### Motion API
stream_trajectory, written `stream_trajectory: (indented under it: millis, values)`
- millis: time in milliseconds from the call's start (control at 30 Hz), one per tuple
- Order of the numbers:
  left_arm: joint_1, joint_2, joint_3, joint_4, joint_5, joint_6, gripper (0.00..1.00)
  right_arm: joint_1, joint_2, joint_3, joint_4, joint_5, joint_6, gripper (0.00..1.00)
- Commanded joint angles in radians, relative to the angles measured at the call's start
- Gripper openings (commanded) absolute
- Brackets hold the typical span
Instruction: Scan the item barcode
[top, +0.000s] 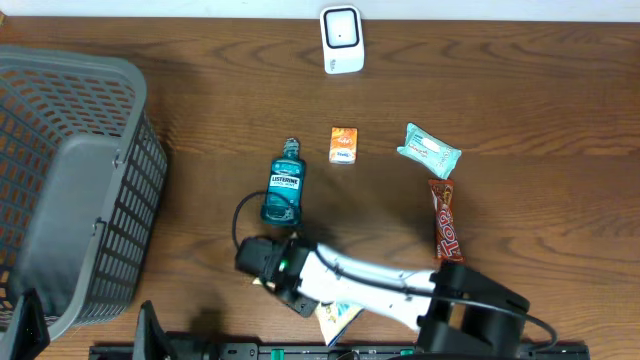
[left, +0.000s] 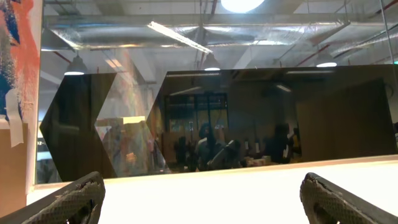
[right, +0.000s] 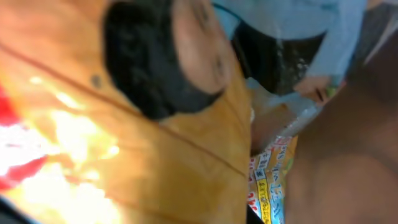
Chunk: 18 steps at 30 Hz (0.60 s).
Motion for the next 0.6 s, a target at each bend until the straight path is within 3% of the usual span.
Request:
stream_trajectory:
  millis: [0,67,300,567]
  values:
    - [0.003,-0.007,0.001,0.002,0.006,-0.005,1.0,-0.087,-0.105,0.04,-0.009,-0.465,-0.172,0.01]
    - [0.003,-0.007,0.001,0.003,0.006,-0.005,1.0,-0.165,-0.15,0.04,-0.019,-0.686,-0.265,0.01]
    - [0.003,-0.008,0.001,0.011,0.006,-0.005,1.0,-0.4,-0.166,0.009,-0.036,-1.118,-0.488,0.01]
    - [0.003,-0.007,0.001,0.014,0.006,-0.006,1.0,-0.526,-0.166,-0.102,-0.001,-1.561,-0.716,0.02]
